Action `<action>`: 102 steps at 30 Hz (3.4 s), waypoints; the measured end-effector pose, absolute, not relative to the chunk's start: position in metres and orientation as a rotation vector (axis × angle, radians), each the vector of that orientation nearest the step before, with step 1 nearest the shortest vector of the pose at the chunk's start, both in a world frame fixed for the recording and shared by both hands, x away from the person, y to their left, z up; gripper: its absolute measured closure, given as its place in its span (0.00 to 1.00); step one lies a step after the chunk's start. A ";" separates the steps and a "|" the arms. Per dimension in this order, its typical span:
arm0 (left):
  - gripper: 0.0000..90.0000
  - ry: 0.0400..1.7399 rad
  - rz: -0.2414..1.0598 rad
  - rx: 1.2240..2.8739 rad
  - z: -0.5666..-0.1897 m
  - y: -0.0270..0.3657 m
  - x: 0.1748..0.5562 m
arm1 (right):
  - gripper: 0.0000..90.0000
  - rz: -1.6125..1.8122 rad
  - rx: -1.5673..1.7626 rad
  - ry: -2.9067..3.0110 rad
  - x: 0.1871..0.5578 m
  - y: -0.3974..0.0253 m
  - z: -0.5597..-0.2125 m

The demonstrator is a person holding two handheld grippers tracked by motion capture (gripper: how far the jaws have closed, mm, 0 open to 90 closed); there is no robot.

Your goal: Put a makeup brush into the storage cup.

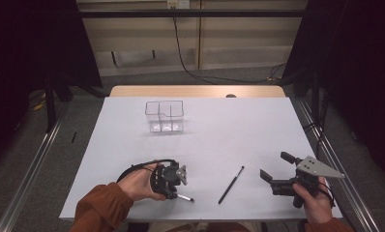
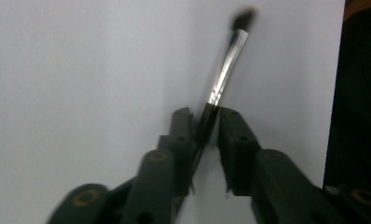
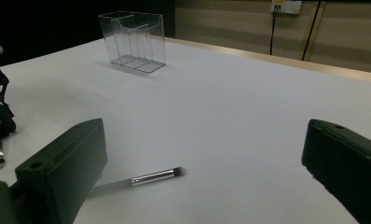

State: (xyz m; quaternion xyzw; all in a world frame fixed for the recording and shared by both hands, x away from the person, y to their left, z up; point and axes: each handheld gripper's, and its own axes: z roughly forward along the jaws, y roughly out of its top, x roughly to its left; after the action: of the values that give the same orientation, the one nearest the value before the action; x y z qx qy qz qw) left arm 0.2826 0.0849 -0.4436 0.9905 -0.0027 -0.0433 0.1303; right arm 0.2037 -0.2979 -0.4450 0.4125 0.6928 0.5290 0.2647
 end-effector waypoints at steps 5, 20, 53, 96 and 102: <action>0.93 0.007 -0.140 2.879 -0.443 0.085 0.283 | 0.00 1.429 1.115 1.873 0.204 -0.298 -0.445; 0.93 0.069 -0.184 2.821 -0.445 0.093 0.288 | 0.00 1.431 1.115 1.874 0.204 -0.299 -0.445; 0.93 0.532 0.004 2.422 -0.424 0.138 0.317 | 0.00 1.432 1.118 1.859 0.204 -0.299 -0.445; 0.93 0.669 0.210 1.927 -0.392 0.177 0.322 | 0.00 1.436 1.106 1.854 0.204 -0.298 -0.444; 0.93 0.674 0.237 1.870 -0.385 0.183 0.324 | 0.00 1.440 1.107 1.854 0.204 -0.298 -0.444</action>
State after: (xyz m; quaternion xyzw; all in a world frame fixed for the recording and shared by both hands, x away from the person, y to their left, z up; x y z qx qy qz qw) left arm 0.3243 0.1826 -0.3853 0.7866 0.2834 0.0998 0.5394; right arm 0.2039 -0.2985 -0.4438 0.4106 0.6878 0.5344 0.2698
